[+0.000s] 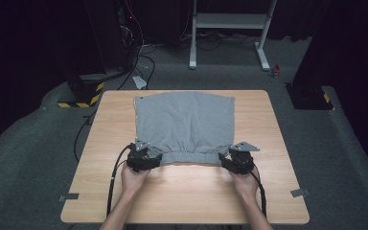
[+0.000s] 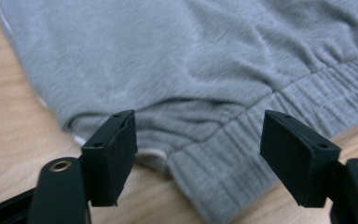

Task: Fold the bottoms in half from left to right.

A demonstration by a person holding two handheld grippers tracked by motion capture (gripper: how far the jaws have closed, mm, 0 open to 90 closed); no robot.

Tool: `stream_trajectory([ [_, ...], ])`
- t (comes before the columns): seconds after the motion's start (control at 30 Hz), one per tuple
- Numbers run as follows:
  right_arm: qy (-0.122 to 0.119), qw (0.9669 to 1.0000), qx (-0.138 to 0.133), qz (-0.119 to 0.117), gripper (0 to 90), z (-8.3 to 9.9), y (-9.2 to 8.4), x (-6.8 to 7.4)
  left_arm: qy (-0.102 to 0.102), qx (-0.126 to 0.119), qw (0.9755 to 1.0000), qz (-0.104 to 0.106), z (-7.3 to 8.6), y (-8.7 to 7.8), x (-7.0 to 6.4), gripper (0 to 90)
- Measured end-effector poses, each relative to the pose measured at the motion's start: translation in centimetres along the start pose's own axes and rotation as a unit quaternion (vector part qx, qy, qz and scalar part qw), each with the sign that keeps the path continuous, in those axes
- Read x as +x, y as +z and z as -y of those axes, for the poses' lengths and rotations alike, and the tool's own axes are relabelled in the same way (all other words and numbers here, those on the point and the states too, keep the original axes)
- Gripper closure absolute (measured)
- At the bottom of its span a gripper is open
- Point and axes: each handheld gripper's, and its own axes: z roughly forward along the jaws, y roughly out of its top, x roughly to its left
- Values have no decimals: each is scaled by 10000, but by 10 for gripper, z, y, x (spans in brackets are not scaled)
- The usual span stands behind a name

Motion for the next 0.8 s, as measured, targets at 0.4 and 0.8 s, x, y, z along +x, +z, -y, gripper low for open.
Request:
stream_trajectory([
  [0.4, 26, 9999, 65, -140, 559, -9, 18, 5, -101, 57, 9999, -43, -1, 12, 0, 319],
  [0.8, -173, 9996, 171, 139, 482, -10, 30, 9, -80, 38, 10000, 45, -1, 18, 0, 315],
])
